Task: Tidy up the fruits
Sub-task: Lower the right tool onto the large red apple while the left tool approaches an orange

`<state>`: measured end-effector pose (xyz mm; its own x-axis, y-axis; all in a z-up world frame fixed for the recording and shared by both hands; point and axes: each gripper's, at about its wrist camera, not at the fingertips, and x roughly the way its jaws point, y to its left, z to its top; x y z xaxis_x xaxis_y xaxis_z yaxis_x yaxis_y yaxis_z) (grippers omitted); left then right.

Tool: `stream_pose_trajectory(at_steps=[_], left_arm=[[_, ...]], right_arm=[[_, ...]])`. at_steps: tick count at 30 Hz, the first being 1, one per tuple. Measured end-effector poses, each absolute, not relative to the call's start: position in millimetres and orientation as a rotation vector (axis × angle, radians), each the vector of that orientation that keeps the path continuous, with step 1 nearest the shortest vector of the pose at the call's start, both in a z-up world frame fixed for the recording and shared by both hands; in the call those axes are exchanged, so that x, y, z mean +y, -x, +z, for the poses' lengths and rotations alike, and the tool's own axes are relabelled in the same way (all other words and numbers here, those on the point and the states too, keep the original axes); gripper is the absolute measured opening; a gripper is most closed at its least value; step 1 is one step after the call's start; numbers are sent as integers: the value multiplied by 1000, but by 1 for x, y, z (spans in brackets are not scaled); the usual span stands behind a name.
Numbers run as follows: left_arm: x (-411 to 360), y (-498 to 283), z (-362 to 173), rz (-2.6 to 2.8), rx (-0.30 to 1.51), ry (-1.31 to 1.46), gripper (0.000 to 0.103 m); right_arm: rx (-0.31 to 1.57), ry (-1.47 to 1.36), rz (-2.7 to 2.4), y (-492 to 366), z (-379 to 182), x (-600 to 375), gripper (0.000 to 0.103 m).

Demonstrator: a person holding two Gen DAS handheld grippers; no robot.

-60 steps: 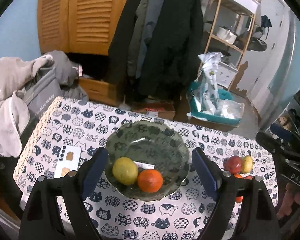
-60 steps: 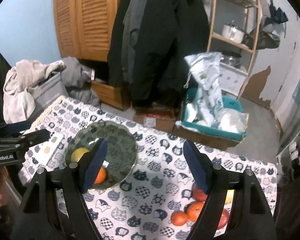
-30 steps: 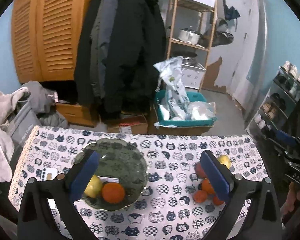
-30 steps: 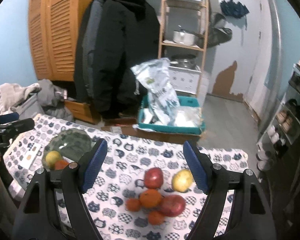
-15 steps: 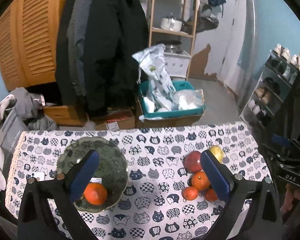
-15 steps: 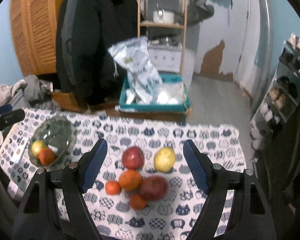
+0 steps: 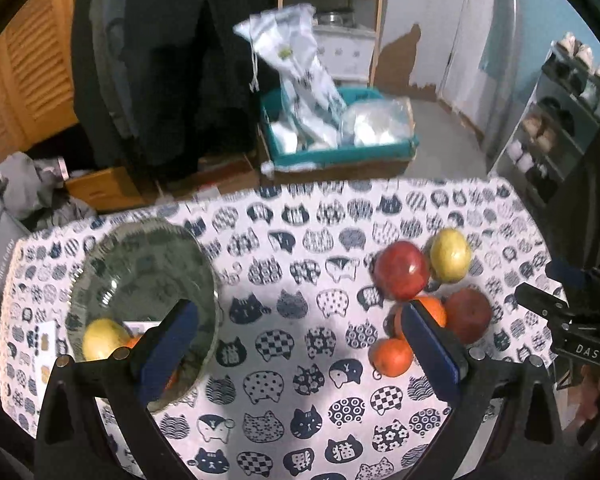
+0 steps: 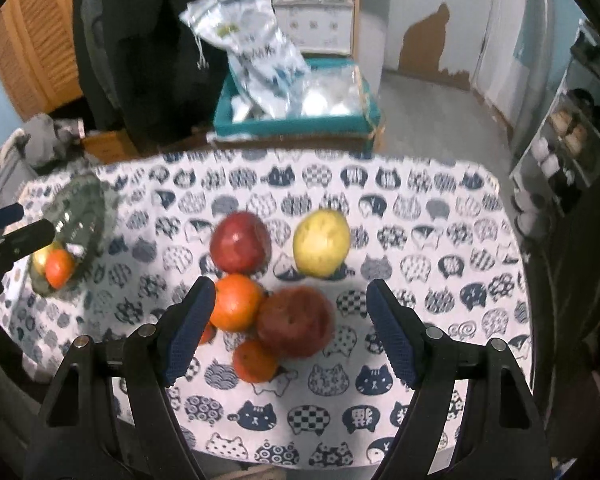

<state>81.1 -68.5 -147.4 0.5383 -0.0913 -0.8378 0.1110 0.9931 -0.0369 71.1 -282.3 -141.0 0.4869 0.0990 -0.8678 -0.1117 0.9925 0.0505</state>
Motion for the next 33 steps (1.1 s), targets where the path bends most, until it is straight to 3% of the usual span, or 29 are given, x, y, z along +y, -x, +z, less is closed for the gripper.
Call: stream_pose_trajectory(at_steps=[17, 33], left_arm=[[-93, -103, -244, -126, 1221, -36, 102], [-108, -99, -252, -187, 1250, -50, 102]], right_arm=[[1271, 19, 136, -87, -224, -283, 79], [1348, 46, 119, -105, -256, -282, 78]])
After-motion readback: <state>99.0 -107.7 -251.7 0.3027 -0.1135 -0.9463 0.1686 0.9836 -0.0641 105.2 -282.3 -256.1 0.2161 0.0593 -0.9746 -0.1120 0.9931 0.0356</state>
